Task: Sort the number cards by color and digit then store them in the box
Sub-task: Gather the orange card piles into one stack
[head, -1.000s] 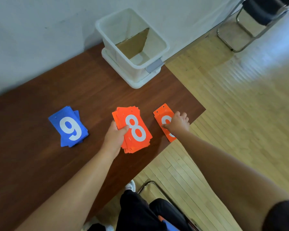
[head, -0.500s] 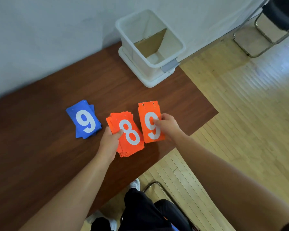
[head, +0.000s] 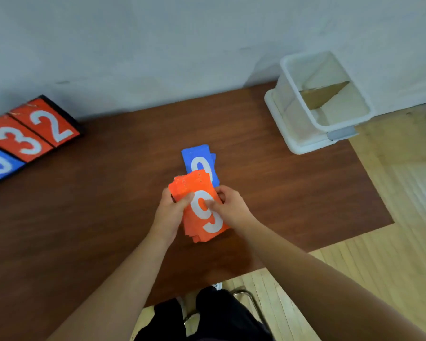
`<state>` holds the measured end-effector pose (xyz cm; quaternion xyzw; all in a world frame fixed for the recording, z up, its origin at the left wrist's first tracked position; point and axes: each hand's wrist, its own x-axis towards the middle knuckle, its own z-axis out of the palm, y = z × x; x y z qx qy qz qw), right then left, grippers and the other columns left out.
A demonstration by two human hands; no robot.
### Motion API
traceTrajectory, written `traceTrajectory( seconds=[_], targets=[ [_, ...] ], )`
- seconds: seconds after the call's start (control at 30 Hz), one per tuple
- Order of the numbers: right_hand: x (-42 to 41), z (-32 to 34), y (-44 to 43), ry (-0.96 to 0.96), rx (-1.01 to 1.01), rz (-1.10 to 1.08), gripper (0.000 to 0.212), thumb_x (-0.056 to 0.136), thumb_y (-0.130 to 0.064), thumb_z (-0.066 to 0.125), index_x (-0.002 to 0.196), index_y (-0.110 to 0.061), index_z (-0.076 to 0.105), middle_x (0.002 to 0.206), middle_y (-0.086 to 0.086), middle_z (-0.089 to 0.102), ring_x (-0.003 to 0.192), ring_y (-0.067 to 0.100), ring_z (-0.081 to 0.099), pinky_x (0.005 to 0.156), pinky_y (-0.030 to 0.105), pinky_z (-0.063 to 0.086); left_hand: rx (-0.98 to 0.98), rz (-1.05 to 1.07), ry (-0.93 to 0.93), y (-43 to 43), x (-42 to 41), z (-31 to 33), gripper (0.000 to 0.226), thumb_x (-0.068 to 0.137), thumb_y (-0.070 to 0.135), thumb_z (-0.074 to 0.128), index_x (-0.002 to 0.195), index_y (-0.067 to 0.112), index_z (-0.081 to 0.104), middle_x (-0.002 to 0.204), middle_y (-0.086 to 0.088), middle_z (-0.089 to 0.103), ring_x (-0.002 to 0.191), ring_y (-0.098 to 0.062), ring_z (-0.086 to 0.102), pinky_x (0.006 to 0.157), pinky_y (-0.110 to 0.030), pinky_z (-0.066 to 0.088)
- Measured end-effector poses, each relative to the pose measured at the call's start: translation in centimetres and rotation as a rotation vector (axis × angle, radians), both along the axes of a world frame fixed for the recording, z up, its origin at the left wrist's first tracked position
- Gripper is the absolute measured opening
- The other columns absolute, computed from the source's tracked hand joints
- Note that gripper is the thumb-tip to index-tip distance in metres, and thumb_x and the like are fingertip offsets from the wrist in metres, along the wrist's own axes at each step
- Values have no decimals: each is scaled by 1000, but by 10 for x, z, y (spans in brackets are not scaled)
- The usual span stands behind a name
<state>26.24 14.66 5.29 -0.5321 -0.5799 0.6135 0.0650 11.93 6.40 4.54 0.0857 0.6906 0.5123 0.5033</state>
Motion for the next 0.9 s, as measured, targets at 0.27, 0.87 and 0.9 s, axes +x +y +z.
traceTrajectory(
  seconds=[0.27,0.87,0.9],
  targets=[
    [-81,5,-37,-161,846,586,29,91,-19,60,120,-18,60,105,5,65,90,31,64,67,39,52,1,-390,523,-60,-103,0,49,72,36,86,112,31,58,108,6,67,96,-7,64,85,-27,49],
    [-152,-43,-102,-427,933,536,20,87,-23,65,107,-26,67,98,-2,60,95,24,58,83,44,42,38,-465,381,-119,-196,-57,36,82,8,78,105,25,57,110,9,70,105,-1,64,102,-30,47],
    [-154,-45,-104,-411,876,497,18,89,-23,64,106,-28,66,98,-3,59,96,23,56,83,43,40,65,-491,354,-119,-197,-53,44,80,14,80,113,31,55,112,11,68,106,2,62,100,-22,45]
  ],
)
